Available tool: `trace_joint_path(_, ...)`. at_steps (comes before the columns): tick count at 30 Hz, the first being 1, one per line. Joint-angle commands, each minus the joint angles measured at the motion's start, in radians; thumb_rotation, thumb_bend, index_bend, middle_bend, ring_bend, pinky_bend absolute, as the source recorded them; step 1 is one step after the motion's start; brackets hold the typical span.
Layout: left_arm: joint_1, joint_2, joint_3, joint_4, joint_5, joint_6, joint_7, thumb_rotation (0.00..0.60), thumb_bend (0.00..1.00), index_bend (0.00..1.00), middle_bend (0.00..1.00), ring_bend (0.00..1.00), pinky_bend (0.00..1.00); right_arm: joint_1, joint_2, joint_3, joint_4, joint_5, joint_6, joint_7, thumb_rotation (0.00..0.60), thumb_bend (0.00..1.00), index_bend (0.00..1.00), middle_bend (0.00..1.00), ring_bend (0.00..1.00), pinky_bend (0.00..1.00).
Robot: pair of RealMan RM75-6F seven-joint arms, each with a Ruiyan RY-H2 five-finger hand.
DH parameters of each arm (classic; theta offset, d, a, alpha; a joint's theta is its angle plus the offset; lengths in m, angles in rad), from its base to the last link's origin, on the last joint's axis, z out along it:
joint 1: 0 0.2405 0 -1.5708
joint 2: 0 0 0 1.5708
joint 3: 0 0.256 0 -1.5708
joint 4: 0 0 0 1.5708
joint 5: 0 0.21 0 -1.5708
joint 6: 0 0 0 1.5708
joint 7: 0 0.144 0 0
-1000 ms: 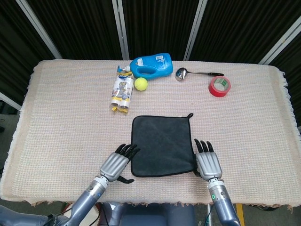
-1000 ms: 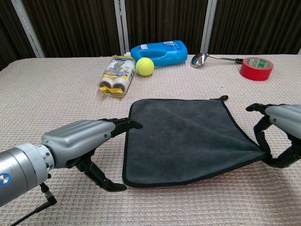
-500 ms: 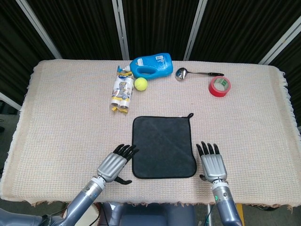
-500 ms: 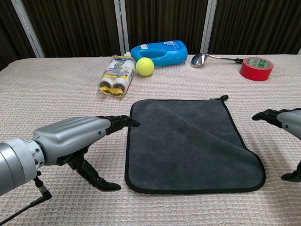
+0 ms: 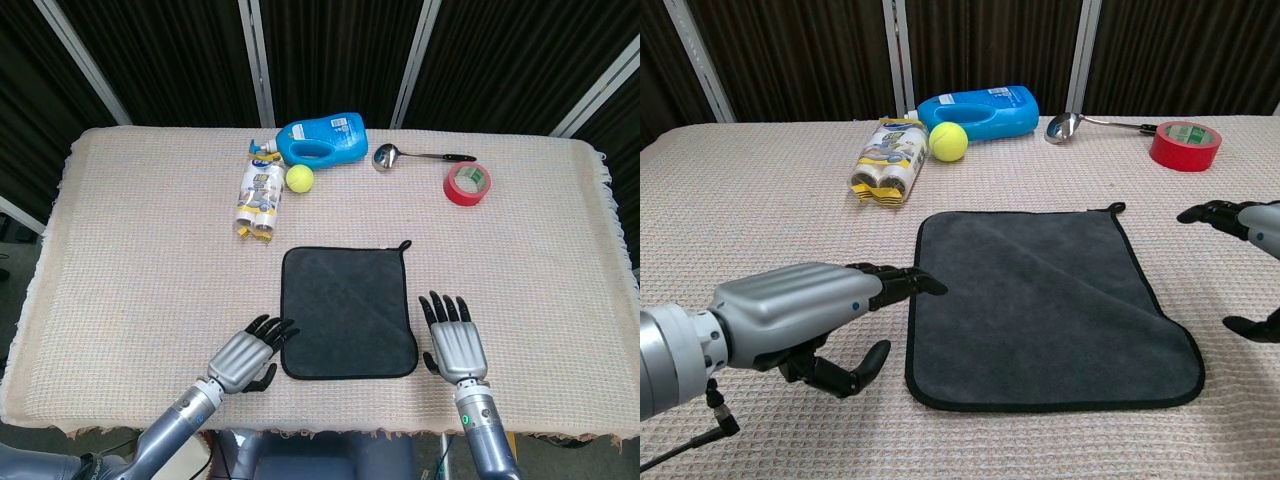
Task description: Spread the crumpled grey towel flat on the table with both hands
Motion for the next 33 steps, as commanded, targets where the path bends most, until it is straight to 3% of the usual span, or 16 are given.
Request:
trace_joint_path(1,-0.044,0.034,0.016,-0.020,-0.037,-0.073,0.037,0.600,0.74,0.01,0.00,0.00,0.00,-0.006,0.003,-0.001,0.008,-0.022,-0.004,0.021,0.600,0.37,0.00,0.00,0.00,0.00)
trace_joint_path(5,-0.089,0.040,0.024,-0.035,-0.102,-0.132,0.090,0.600,0.78,0.02,0.00,0.00,0.00,-0.009,0.004,0.002,0.009,-0.041,-0.007,0.043,0.600,0.37,0.00,0.00,0.00,0.00)
trace_joint_path(16,-0.136,0.004,0.048,-0.052,-0.185,-0.139,0.155,0.600,0.79,0.03,0.00,0.00,0.00,-0.019,0.014,0.008,0.013,-0.053,-0.013,0.070,0.600,0.37,0.00,0.00,0.00,0.00)
trace_joint_path(33,-0.111,0.065,0.135,-0.088,-0.132,-0.099,0.115,0.600,0.79,0.04,0.00,0.00,0.00,-0.028,0.009,0.010,0.000,-0.068,-0.012,0.070,0.600,0.37,0.00,0.00,0.00,0.00)
